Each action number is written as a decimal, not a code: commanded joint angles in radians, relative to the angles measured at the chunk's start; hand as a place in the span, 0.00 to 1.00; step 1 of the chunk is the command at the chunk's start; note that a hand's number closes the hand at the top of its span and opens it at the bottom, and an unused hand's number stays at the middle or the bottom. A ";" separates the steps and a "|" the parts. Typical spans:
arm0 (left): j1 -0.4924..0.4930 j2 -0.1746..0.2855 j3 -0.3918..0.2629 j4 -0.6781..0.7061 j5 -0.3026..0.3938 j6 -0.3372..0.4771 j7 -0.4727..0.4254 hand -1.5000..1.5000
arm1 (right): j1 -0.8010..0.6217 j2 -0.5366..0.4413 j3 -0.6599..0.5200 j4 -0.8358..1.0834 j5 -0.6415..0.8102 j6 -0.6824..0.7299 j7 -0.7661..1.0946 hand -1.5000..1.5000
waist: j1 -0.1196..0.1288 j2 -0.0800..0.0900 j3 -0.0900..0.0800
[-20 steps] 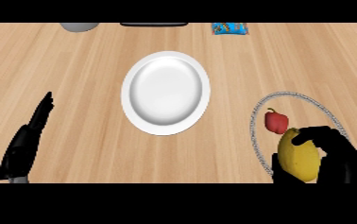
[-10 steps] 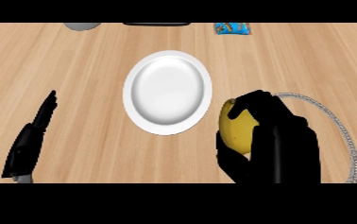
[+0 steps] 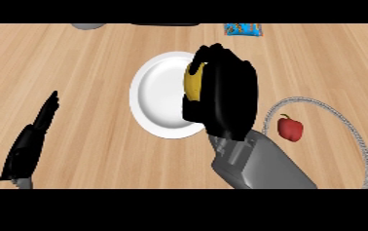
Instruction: Pick the lemon from the placemat and place it in the plate
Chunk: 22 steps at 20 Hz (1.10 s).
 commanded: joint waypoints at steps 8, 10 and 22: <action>-0.032 -0.014 -0.002 0.033 -0.020 0.004 -0.011 0.50 | -0.230 0.009 0.036 0.544 -0.304 -0.283 0.043 1.00 | 0.012 0.004 0.000; -0.011 -0.002 0.010 -0.008 -0.003 -0.013 0.007 0.50 | -0.222 0.009 0.041 0.625 -0.335 -0.369 -0.033 1.00 | 0.011 0.003 0.001; -0.032 -0.041 -0.021 0.051 -0.026 -0.007 -0.036 0.50 | -0.342 0.009 0.073 0.911 -0.606 -0.714 -0.067 0.00 | 0.040 0.010 0.000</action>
